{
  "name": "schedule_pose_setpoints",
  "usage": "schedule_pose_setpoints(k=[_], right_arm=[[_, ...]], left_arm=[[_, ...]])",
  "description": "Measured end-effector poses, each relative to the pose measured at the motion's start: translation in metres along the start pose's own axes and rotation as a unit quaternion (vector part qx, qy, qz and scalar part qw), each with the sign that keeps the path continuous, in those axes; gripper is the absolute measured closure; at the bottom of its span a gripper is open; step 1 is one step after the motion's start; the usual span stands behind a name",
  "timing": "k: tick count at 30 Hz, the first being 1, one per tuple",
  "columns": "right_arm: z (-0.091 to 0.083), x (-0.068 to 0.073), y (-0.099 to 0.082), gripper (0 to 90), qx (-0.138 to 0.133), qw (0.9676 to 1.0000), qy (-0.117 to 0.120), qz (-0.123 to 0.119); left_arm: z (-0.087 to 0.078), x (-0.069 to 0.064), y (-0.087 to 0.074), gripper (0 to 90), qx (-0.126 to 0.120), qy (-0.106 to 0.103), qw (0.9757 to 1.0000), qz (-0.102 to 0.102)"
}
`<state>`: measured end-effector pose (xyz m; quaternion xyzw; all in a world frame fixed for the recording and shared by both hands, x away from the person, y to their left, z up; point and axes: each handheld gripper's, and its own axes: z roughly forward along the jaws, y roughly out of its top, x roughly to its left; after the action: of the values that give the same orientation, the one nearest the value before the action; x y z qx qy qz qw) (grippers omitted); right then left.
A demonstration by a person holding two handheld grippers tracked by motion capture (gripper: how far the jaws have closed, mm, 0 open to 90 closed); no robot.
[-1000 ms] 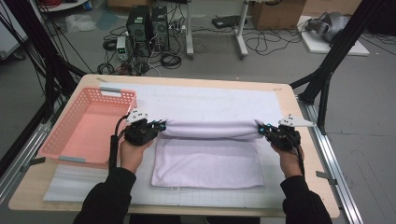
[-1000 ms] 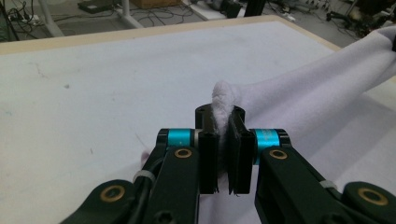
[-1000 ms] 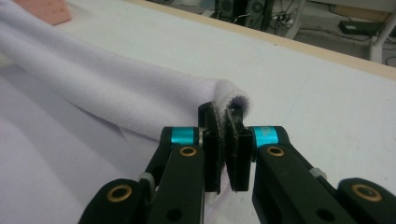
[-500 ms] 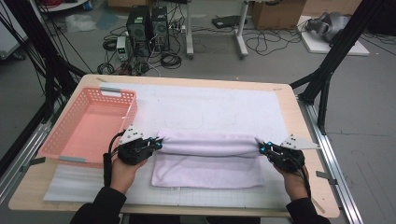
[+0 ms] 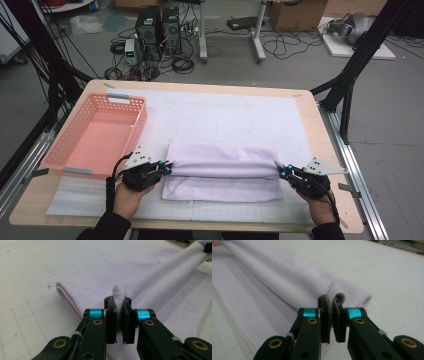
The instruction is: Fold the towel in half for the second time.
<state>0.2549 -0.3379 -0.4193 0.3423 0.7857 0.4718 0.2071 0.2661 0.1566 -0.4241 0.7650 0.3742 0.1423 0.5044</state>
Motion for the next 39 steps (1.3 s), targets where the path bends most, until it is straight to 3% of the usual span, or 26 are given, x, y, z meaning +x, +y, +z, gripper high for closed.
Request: schedule_pose_setpoints(k=[5, 11, 14, 17, 18, 19, 20, 23, 26, 28, 31, 33, 34, 36, 38, 39], right_arm=[[-0.010, 0.002, -0.003, 86.0, -0.017, 0.9990, 0.034, -0.023], [-0.013, 0.003, -0.010, 86.0, 0.004, 0.9979, 0.057, -0.030], [-0.015, 0.003, -0.013, 86.0, 0.018, 0.9972, 0.066, -0.030], [-0.018, 0.002, -0.017, 86.2, 0.030, 0.9958, 0.080, -0.031], [-0.018, 0.002, -0.020, 86.2, 0.034, 0.9953, 0.083, -0.035], [-0.019, 0.002, -0.021, 86.2, 0.040, 0.9949, 0.087, -0.032], [-0.019, 0.002, -0.022, 86.2, 0.040, 0.9943, 0.091, -0.037], [-0.023, 0.001, -0.022, 82.5, 0.044, 0.9911, 0.120, -0.037], [-0.030, -0.002, -0.023, 77.8, 0.032, 0.9866, 0.158, -0.024], [-0.036, -0.005, -0.021, 72.8, 0.012, 0.9865, 0.163, -0.012], [-0.041, -0.012, -0.016, 67.9, -0.033, 0.9877, 0.151, 0.026], [-0.040, -0.014, -0.013, 67.7, -0.046, 0.9895, 0.131, 0.041], [-0.035, -0.016, -0.012, 63.8, -0.043, 0.9928, 0.101, 0.048], [-0.022, -0.017, -0.009, 63.4, -0.014, 0.9961, 0.057, 0.066], [-0.016, -0.016, -0.009, 64.0, -0.006, 0.9966, 0.055, 0.061], [0.001, -0.011, -0.007, 63.9, 0.027, 0.9980, 0.048, 0.031]], left_arm=[[-0.010, -0.002, -0.007, 83.8, 0.003, -0.016, 0.9998, -0.005], [-0.012, -0.006, -0.015, 82.1, 0.030, -0.040, 0.9987, -0.004], [-0.016, -0.006, -0.015, 75.5, 0.036, -0.054, 0.9979, -0.008], [-0.019, -0.003, -0.010, 53.7, 0.015, -0.058, 0.9981, -0.018], [-0.021, -0.002, -0.008, 50.1, 0.006, -0.057, 0.9981, -0.022], [-0.021, -0.002, -0.008, 48.2, 0.006, -0.057, 0.9981, -0.022], [-0.024, 0.002, -0.002, 45.9, -0.019, -0.049, 0.9982, -0.028], [-0.026, 0.006, 0.006, 43.4, -0.039, -0.041, 0.9979, -0.031], [-0.023, 0.010, 0.012, 42.7, -0.046, -0.032, 0.9979, -0.033], [-0.018, 0.013, 0.015, 42.8, -0.048, -0.025, 0.9980, -0.034], [-0.010, 0.015, 0.019, 42.6, -0.046, -0.022, 0.9982, -0.033], [-0.004, 0.018, 0.022, 43.0, -0.046, -0.012, 0.9984, -0.030], [-0.003, 0.019, 0.022, 43.0, -0.046, -0.010, 0.9983, -0.033], [0.001, 0.021, 0.023, 43.1, -0.047, -0.006, 0.9982, -0.038], [0.005, 0.023, 0.024, 43.1, -0.044, 0.002, 0.9981, -0.044], [0.010, 0.024, 0.023, 43.0, -0.036, 0.005, 0.9985, -0.042]])
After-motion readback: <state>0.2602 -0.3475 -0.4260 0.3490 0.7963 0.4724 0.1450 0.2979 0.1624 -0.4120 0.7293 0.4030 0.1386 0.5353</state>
